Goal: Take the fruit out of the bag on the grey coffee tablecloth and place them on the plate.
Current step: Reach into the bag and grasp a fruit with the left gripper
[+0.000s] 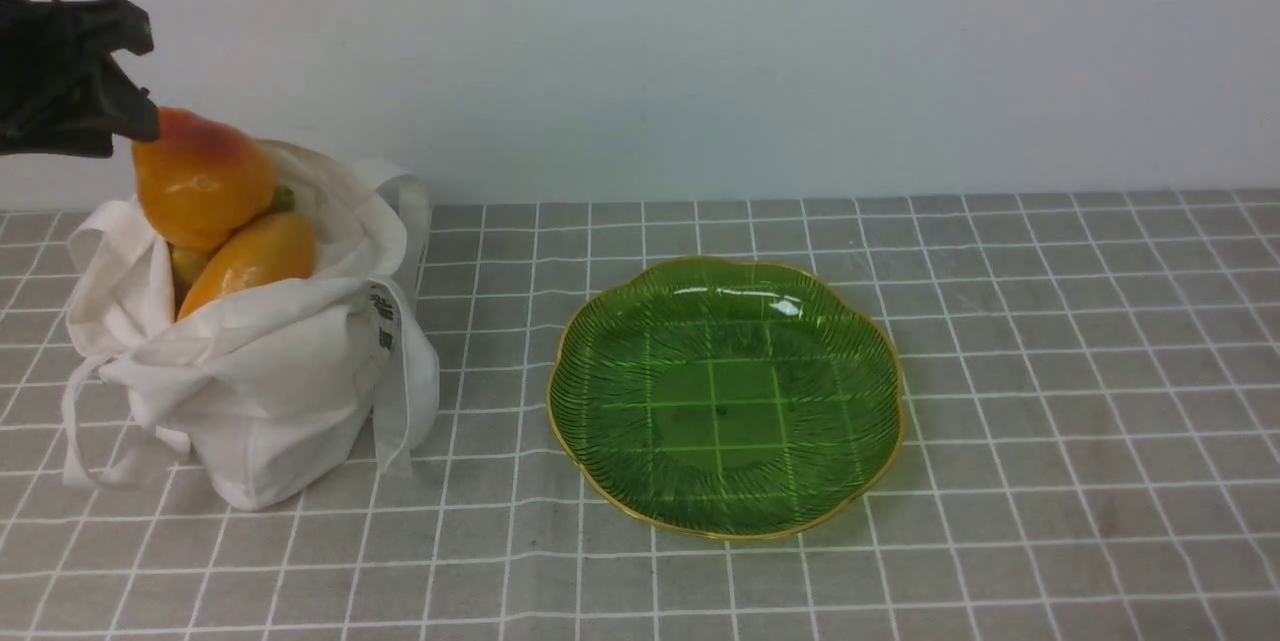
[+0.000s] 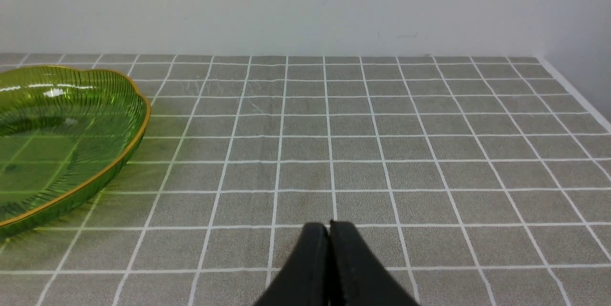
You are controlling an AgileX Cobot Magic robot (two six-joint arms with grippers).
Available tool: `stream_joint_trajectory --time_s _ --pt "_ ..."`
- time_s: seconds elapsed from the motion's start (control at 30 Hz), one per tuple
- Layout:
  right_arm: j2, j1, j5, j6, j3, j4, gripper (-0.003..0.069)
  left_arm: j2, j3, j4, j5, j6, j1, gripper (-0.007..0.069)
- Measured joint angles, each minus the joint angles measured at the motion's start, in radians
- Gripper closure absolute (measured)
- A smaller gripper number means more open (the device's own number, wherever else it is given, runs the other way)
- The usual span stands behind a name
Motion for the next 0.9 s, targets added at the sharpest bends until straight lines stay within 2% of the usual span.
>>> stream_joint_trajectory --time_s 0.07,0.1,0.13,0.17,0.2,0.27,0.53,0.7,0.77,0.87,0.9 --pt "0.0 0.0 0.0 0.0 0.0 0.0 0.0673 0.012 -0.002 0.014 -0.03 0.004 0.0 0.0195" --pt "0.0 0.0 0.0 0.0 0.0 0.0 0.0673 0.02 -0.002 0.022 -0.057 0.007 0.0 0.0102" --pt "0.0 0.0 0.0 0.0 0.0 0.0 0.0673 0.027 -0.004 0.025 -0.089 0.012 0.0 0.0042" --pt "0.0 0.0 0.0 0.0 0.0 0.0 0.0673 0.027 -0.004 0.025 -0.089 0.012 0.0 0.0042" --pt "0.0 0.0 0.0 0.0 0.0 0.0 0.0673 0.039 -0.006 0.025 -0.144 0.017 0.0 -0.0024" --pt "0.0 0.0 0.0 0.0 0.0 0.0 0.0673 0.063 -0.007 0.016 -0.191 0.019 0.0 -0.0053" --pt "0.0 0.0 0.0 0.0 0.0 0.0 0.0673 0.176 -0.007 -0.095 -0.228 0.024 -0.001 -0.0059" --pt "0.0 0.0 0.0 0.0 0.0 0.0 0.0673 0.192 -0.007 -0.108 -0.233 0.024 -0.007 -0.006" --pt "0.0 0.0 0.0 0.0 0.0 0.0 0.0673 0.195 -0.007 -0.113 -0.233 0.024 -0.006 -0.0028" --pt "0.0 0.0 0.0 0.0 0.0 0.0 0.0673 0.195 -0.009 -0.115 -0.232 0.025 -0.006 0.0118" --pt "0.0 0.0 0.0 0.0 0.0 0.0 0.0673 0.193 -0.01 -0.115 -0.23 0.025 -0.006 0.0144"
